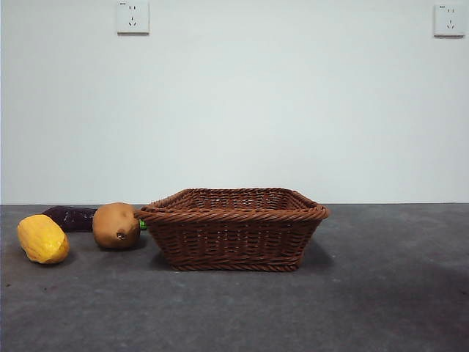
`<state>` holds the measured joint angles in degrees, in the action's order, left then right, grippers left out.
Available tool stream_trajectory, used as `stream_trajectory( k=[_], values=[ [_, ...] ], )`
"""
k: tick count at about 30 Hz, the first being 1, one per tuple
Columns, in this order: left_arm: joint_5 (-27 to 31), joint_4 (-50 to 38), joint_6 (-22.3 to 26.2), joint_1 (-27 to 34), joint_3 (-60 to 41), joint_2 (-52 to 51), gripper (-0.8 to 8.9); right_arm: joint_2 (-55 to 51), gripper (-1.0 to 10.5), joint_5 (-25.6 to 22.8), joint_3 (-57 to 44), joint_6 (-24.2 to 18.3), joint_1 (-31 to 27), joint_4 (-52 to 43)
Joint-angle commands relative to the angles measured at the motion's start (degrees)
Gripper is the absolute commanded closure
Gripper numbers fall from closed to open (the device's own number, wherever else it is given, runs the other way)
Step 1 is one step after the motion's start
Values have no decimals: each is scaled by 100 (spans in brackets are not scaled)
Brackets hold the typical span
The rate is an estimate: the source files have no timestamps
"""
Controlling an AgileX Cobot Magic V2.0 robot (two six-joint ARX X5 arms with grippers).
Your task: Help me put the vegetables on the table into the basket
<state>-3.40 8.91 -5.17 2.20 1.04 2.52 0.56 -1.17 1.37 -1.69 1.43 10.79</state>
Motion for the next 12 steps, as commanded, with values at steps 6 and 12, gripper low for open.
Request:
stream_trajectory(
  k=[6,12],
  values=[
    [-4,-15,-24,20,-61,2,817,-7,946,-17,-55,59,0,-24],
    [-7,-15,-70,17,-61,2,817,-7,946,33,-55,155,2,-26]
  ],
)
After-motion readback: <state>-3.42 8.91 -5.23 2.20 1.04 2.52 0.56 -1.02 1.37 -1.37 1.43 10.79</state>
